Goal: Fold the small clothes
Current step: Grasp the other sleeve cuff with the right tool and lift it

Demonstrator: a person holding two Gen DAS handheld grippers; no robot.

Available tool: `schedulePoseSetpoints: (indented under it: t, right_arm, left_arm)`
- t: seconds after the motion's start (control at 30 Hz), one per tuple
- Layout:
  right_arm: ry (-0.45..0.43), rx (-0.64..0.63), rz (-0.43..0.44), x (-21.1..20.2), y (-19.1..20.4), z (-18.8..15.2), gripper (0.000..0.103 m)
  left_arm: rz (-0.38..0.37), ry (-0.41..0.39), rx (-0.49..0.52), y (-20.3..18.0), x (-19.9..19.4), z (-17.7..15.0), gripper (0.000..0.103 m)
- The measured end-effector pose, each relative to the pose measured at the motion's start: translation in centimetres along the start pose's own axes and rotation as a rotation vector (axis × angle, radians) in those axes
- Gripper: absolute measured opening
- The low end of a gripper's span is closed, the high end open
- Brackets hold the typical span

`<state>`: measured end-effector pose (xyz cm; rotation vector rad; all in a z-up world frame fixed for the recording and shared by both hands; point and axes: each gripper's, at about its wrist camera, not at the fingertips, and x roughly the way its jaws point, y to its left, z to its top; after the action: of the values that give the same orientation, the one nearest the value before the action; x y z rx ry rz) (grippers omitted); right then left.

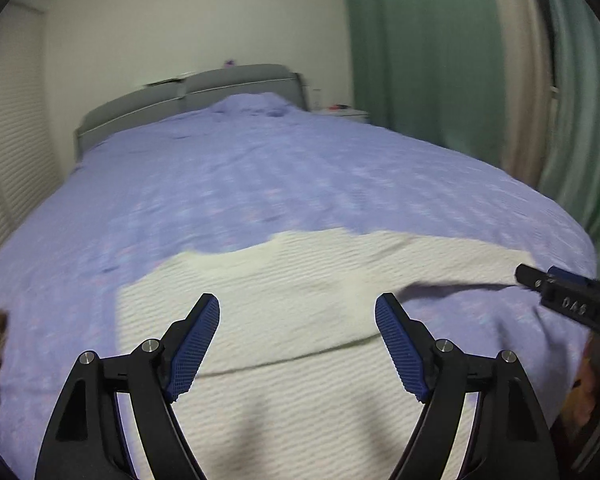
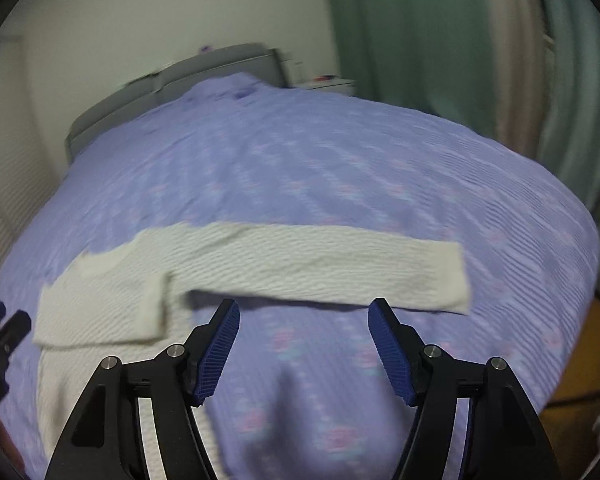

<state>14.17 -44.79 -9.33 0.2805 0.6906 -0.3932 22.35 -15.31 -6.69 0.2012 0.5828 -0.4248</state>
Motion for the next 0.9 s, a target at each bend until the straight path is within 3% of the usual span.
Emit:
schedulePoseSetpoints:
  t: [0.1,0.3,0.4,0.53,0.73,0.9]
  right_arm:
    - [-0.014,0.07,-0.062,0.1,-3.0,-0.2,0.068]
    - [-0.039,0.261,-0.103,1.0,-8.7,-0.9,0.068]
    - [-0.015,0.412,-0.015,1.9,-10.8,-2.0,0.068]
    - [0.032,0.513,0.053,3.6,-11.8,-3.5,0.067]
    - [0.019,0.601,0.149,6.0,-12.9,-4.1,0.068]
    - [-0.009,0.617,0.158,7.6,-13.2,-3.5,0.068]
  left_arm:
    - [-0.064,0.024,0.054,-3.4,2.1,1.1,0.08]
    - [-0.102,0.06,0.112,-8.2,5.2,2.4,0.08]
    - [-0.117,0.079,0.126,-10.1,6.3,2.8,0.08]
    - [-0.124,0.087,0.155,-11.7,7.0,3.1,0.08]
    - [-0.12,0.094,0.158,-12.0,7.5,3.4,0.08]
    - [-0.106,0.084,0.157,-11.5,7.1,3.6,0.08]
